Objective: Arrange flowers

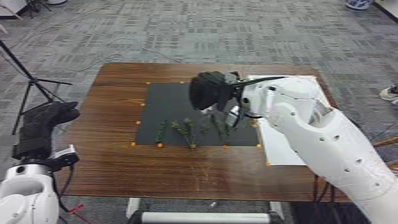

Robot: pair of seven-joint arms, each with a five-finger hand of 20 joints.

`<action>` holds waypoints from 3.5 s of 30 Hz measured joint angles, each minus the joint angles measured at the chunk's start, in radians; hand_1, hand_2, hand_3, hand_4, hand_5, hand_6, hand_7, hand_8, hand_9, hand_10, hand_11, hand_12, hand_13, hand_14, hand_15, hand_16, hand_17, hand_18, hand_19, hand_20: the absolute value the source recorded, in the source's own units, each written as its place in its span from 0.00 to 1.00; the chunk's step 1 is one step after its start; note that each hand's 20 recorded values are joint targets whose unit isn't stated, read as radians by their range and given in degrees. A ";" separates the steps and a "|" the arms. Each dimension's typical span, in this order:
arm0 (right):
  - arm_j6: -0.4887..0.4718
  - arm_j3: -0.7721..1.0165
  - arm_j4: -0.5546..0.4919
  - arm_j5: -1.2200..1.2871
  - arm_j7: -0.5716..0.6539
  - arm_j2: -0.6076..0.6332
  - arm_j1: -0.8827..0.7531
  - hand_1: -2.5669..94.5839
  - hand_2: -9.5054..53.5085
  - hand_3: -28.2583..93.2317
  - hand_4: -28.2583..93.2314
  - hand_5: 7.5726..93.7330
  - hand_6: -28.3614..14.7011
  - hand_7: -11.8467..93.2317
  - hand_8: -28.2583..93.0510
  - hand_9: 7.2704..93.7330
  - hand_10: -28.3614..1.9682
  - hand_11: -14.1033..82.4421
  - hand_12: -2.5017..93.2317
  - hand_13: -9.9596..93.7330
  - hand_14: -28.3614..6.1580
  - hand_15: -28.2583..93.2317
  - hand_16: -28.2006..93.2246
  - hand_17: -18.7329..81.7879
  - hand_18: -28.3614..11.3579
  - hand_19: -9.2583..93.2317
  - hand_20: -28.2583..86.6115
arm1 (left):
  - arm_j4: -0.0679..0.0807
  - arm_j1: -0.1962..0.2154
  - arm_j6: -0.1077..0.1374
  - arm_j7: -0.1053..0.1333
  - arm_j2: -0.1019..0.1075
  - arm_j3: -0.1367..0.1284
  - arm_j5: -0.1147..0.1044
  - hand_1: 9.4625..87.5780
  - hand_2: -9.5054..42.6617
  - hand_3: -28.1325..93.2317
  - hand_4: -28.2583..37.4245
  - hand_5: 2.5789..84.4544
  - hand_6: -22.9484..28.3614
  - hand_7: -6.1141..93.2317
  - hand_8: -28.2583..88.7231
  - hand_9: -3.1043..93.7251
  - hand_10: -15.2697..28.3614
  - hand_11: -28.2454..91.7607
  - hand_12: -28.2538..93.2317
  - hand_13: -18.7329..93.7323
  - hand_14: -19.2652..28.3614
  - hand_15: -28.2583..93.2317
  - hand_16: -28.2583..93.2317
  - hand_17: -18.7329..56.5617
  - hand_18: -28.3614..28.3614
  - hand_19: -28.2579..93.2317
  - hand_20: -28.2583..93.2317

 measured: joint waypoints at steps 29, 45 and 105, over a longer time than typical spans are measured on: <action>0.224 0.089 0.395 -0.480 -0.078 -0.570 -0.194 0.66 0.00 0.76 0.07 0.80 0.72 0.36 0.29 0.94 0.69 0.19 0.34 1.00 0.79 0.76 0.50 0.85 0.35 1.00 0.82 | 0.082 -0.068 0.079 0.053 -0.019 0.124 -0.054 0.24 0.67 0.79 0.00 0.79 0.52 0.23 0.17 0.74 0.73 0.42 0.38 0.62 0.84 0.49 0.22 0.40 0.69 0.30 0.39; 0.342 0.115 0.438 -0.588 -0.123 -0.665 -0.235 0.66 0.00 0.76 0.06 0.79 0.77 0.39 0.25 0.92 0.72 0.17 0.29 1.00 0.80 0.76 0.50 0.85 0.36 1.00 0.83 | 0.095 -0.125 0.104 0.069 -0.020 0.164 -0.065 0.23 0.67 0.80 0.00 0.76 0.53 0.22 0.18 0.70 0.73 0.41 0.39 0.62 0.85 0.49 0.22 0.39 0.70 0.31 0.39; 0.415 0.383 -0.149 -0.214 -0.010 -0.022 -0.297 0.31 0.00 0.86 0.06 0.45 0.61 0.28 0.17 0.48 0.52 0.24 0.22 0.66 0.42 0.58 0.45 0.45 0.16 0.75 0.68 | 0.028 -0.016 0.097 0.084 -0.044 0.080 -0.075 0.23 0.45 0.81 0.02 0.68 0.51 0.24 0.17 0.62 0.68 0.46 0.35 0.58 0.79 0.48 0.20 0.38 0.70 0.30 0.38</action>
